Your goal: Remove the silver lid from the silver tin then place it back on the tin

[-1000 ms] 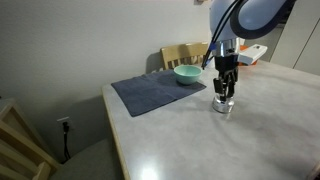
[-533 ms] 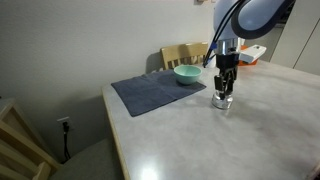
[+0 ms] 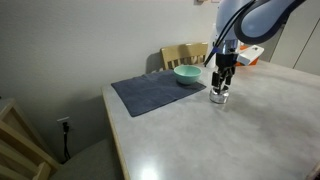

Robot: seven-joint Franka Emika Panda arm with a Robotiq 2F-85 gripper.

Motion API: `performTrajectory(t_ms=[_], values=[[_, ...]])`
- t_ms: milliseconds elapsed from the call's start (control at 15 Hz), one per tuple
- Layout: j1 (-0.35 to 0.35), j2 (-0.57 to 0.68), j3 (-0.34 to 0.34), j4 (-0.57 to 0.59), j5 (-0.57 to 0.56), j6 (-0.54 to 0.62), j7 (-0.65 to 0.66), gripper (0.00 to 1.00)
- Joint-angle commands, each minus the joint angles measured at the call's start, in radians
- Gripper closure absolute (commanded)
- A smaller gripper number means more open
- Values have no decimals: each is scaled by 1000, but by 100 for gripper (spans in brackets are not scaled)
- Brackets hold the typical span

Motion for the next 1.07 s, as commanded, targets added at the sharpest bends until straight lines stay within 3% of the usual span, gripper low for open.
performTrajectory(t_ms=[0,333,667,867,1000], values=[[27,-13,-9,-22,-23,0,22,0],[102,-79,-14,-53,-85,-49,83,0],[198,-180,-29,-69,-233,-149,308,0],[192,-227,12,-77,-233,-222,346,0],[182,-188,24,-34,-236,-210,344,0]])
